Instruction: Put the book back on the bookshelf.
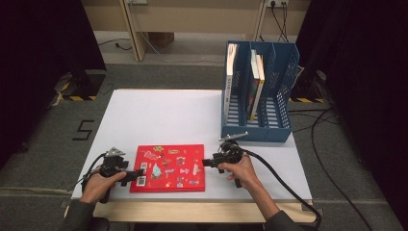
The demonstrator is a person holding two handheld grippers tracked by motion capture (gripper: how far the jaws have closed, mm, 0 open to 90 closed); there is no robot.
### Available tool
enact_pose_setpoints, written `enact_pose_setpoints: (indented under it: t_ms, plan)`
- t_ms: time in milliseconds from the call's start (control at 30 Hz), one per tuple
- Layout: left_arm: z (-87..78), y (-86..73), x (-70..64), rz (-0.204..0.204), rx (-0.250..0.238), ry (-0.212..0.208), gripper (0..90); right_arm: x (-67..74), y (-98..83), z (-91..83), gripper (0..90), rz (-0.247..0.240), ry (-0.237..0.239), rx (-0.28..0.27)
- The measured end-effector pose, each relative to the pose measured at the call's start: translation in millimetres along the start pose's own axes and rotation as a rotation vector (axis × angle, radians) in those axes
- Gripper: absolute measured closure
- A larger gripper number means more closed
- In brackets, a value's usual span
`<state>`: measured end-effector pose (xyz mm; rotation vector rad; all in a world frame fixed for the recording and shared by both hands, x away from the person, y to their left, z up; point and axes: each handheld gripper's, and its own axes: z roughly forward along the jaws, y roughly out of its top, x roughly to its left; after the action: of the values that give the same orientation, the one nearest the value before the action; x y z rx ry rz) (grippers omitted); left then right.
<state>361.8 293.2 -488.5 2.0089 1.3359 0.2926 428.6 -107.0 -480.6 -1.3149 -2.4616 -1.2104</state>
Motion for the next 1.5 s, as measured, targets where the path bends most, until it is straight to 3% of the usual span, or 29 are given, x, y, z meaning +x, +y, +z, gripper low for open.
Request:
enact_pose_setpoints:
  t_ms: [100,233,333,400,433,500,667,967,1300,1500]
  plan:
    - [1.3,0.8,-2.4,0.006,0.003,-0.011,21.1,1.8,-0.8,3.7,35.4,0.013,0.029,-0.003]
    - [3.3,2.1,-6.6,0.018,0.011,-0.042,22.1,2.2,-2.1,7.6,35.7,0.020,0.032,0.000]
    - [4.0,3.0,-7.6,0.016,0.013,-0.047,23.2,7.3,0.5,8.9,34.9,-0.006,0.023,0.008]
    - [3.0,3.0,-5.3,0.002,0.009,-0.052,24.7,12.6,1.7,13.1,35.4,-0.010,0.046,0.011]
    - [2.3,3.0,-4.2,-0.004,0.006,-0.048,25.8,12.6,1.5,14.7,35.2,0.004,0.054,0.011]
    - [-0.4,2.9,0.1,0.006,0.001,0.021,22.7,11.8,0.9,16.5,36.9,0.021,0.049,0.015]
    - [-3.6,1.4,11.4,-0.025,-0.013,0.074,20.8,11.1,1.4,17.2,35.4,0.024,0.042,0.002]
    - [-0.8,2.6,11.6,-0.060,-0.010,0.039,21.0,12.7,0.8,20.6,35.6,0.049,0.057,-0.018]
    - [6.0,6.7,-8.7,-0.035,0.005,-0.057,25.4,14.9,0.0,22.1,35.7,0.063,0.052,-0.032]
    - [6.0,7.4,-11.3,-0.037,0.010,-0.036,28.2,16.0,-0.5,22.5,32.8,0.082,0.049,-0.039]
